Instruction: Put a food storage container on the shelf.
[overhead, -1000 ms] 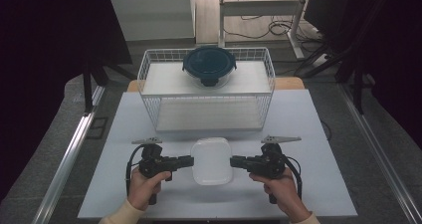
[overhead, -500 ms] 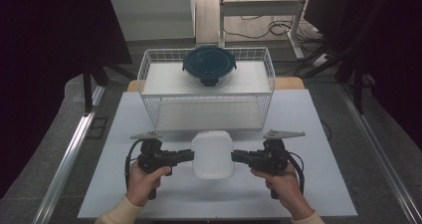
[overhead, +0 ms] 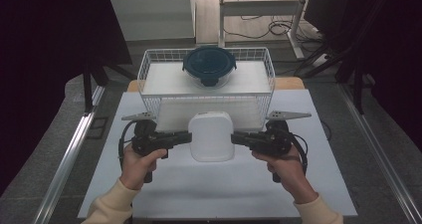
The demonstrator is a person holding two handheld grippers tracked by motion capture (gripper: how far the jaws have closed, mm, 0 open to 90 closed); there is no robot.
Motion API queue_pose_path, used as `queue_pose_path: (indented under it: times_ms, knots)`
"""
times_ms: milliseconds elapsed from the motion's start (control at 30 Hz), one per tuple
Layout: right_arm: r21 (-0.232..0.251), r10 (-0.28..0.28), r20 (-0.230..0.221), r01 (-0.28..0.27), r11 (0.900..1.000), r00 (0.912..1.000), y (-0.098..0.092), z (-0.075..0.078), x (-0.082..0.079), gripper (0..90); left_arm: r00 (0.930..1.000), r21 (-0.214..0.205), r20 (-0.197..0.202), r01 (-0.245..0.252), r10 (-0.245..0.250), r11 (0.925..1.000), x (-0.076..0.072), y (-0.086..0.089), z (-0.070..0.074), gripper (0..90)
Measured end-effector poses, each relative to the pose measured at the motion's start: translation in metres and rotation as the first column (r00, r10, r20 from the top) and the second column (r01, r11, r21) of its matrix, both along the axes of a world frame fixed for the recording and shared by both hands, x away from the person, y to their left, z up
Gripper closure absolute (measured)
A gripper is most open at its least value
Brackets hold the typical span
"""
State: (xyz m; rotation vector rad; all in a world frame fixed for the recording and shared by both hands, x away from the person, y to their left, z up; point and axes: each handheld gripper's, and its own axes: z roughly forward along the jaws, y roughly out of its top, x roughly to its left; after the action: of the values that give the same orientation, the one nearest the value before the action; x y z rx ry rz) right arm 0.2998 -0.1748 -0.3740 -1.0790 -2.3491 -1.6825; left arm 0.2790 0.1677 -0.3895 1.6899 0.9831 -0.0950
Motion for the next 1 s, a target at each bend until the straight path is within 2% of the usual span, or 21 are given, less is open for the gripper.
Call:
queue_pose_path:
  times_ms: [67, 133, 167, 233, 267, 367, 567, 1000]
  knots:
    - [0.0, 0.001, 0.013, -0.001, 1.0, 0.9999, 0.001, 0.007, 0.001, 79.9, 0.9998, 0.008, 0.02, -0.003, 0.003, 1.0, 0.001, 0.001, 0.011, 80.1]
    - [0.001, 0.002, 0.021, -0.002, 1.0, 0.9998, 0.001, 0.011, 0.001, 79.9, 0.9996, 0.01, 0.027, -0.004, 0.003, 0.9999, 0.002, 0.001, 0.015, 80.1]
    - [0.003, 0.006, 0.033, -0.006, 1.0, 0.9994, 0.001, 0.019, 0.002, 80.0, 0.9994, 0.01, 0.036, -0.003, 0.003, 0.9999, 0.003, 0.001, 0.019, 80.1]
    - [0.004, 0.007, 0.039, -0.007, 1.0, 0.9992, 0.001, 0.025, 0.003, 80.0, 0.9988, 0.013, 0.048, -0.005, 0.004, 0.9999, 0.004, 0.001, 0.029, 80.0]
    - [0.004, 0.007, 0.039, -0.007, 1.0, 0.9992, 0.001, 0.025, 0.003, 80.0, 0.9988, 0.013, 0.048, -0.005, 0.004, 0.9999, 0.004, 0.001, 0.029, 80.0]
    - [0.001, 0.008, 0.063, -0.008, 1.0, 0.998, 0.003, 0.039, 0.006, 80.0, 0.9975, 0.025, 0.069, -0.014, 0.013, 0.9996, 0.007, 0.001, 0.042, 79.8]
    - [0.0, 0.018, 0.088, -0.018, 0.9998, 0.996, 0.004, 0.054, 0.01, 80.1, 0.9964, 0.02, 0.082, -0.023, 0.021, 0.9995, 0.011, 0.002, 0.054, 79.5]
    - [0.016, 0.018, 0.095, -0.02, 0.9997, 0.9953, 0.008, 0.077, 0.028, 80.3, 0.9934, 0.028, 0.111, -0.035, 0.031, 0.999, 0.026, 0.006, 0.081, 79.5]
